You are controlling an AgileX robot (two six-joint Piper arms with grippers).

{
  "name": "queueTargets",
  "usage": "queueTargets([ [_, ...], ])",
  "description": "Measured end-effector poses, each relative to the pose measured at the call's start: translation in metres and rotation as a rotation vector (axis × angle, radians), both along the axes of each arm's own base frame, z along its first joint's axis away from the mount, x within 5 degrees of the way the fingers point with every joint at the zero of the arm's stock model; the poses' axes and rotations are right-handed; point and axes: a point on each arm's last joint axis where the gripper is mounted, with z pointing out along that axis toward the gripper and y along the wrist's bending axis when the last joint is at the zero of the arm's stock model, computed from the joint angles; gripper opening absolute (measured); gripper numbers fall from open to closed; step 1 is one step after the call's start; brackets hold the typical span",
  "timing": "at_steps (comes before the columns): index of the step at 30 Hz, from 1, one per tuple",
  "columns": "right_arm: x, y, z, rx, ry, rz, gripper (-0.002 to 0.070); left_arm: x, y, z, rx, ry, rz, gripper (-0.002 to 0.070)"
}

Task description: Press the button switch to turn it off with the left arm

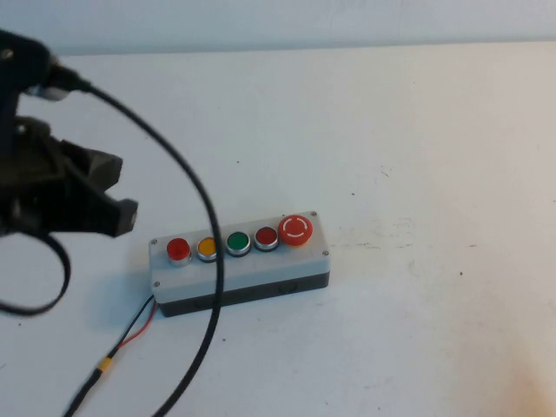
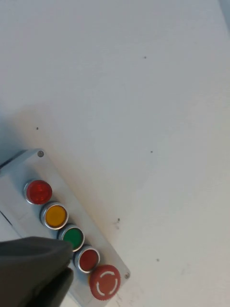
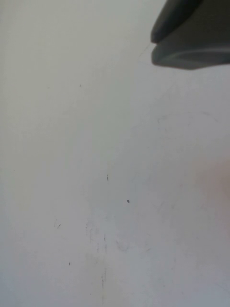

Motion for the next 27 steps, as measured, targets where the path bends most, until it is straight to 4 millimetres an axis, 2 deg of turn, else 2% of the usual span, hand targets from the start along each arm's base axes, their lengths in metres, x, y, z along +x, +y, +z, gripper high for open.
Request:
queueTargets([
  [5, 0.0, 0.0, 0.0, 0.0, 0.0, 0.0, -0.0016, -0.046, 0.022, -0.02, -0.102, -0.139, 0.016, -0.0002],
  [10, 0.0, 0.0, 0.0, 0.0, 0.0, 0.0, -0.0016, -0.074, 0.035, -0.053, -0.096, -0.139, 0.017, -0.0002],
  [15, 0.0, 0.0, 0.0, 0.0, 0.0, 0.0, -0.0016, -0.081, 0.04, -0.077, -0.05, -0.089, 0.019, -0.0002],
  [19, 0.0, 0.0, 0.0, 0.0, 0.0, 0.0, -0.0016, -0.081, 0.04, -0.078, -0.053, -0.107, 0.022, -0.0002],
  [24, 0.0, 0.0, 0.0, 0.0, 0.0, 0.0, -0.0016, -0.087, 0.043, -0.073, -0.087, -0.266, -0.001, -0.0002],
  [27, 0.0, 0.0, 0.0, 0.0, 0.0, 0.0, -0.0016, -0.103, 0.05, -0.077, -0.13, -0.402, -0.013, -0.0002],
])
